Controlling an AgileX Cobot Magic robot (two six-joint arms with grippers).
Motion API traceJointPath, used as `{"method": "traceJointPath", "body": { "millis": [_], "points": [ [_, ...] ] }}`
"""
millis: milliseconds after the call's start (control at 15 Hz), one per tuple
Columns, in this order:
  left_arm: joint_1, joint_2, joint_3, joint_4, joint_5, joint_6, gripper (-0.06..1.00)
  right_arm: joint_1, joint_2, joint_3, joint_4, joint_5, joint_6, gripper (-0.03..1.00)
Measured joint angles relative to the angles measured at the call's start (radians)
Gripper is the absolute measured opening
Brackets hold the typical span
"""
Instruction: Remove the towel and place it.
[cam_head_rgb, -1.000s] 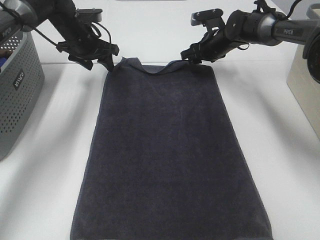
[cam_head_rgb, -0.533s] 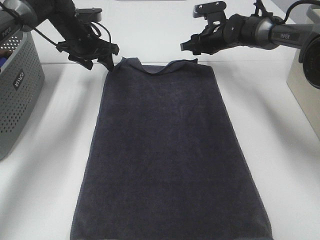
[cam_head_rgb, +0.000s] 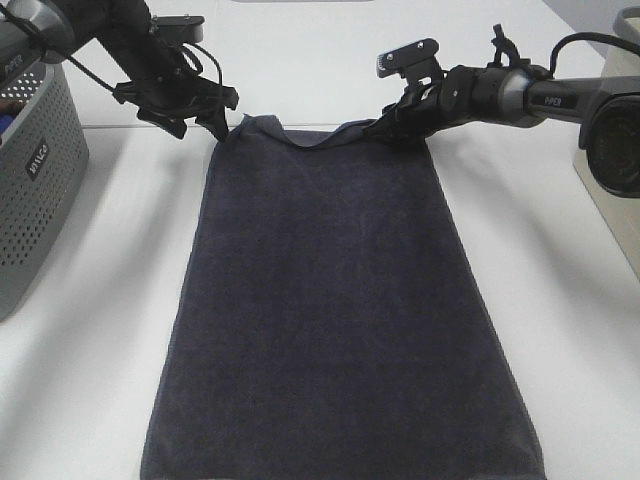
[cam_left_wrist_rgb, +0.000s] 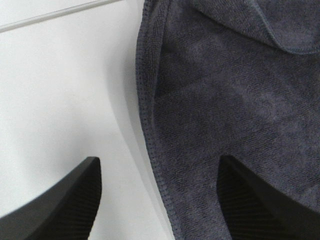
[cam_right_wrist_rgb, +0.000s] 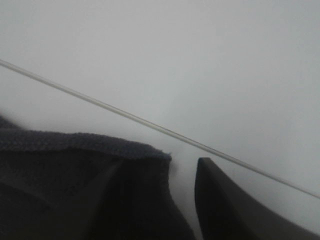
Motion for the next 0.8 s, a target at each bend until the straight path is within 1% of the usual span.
{"method": "traceJointPath", "body": {
  "millis": [133,333,533,733,800],
  "points": [
    [0.0,0.0,0.0,0.0,-0.014,0.001,0.63,0.005,0.009,0.0,-0.003,-0.004,-0.012,0.44],
    [0.0,0.0,0.0,0.0,-0.037,0.004,0.63,0.024,0.011,0.0,-0.006,-0.047,-0.06,0.43],
    [0.0,0.0,0.0,-0.003,-0.04,0.004,0.63,0.042,0.038,0.0,-0.016,-0.104,-0.13,0.43],
    [0.0,0.0,0.0,-0.003,-0.04,0.008,0.63,0.044,0.061,0.0,-0.016,-0.191,-0.238,0.43],
    [0.0,0.0,0.0,-0.003,-0.04,0.008,0.63,0.044,0.068,0.0,-0.016,-0.198,-0.238,0.43]
  ]
}}
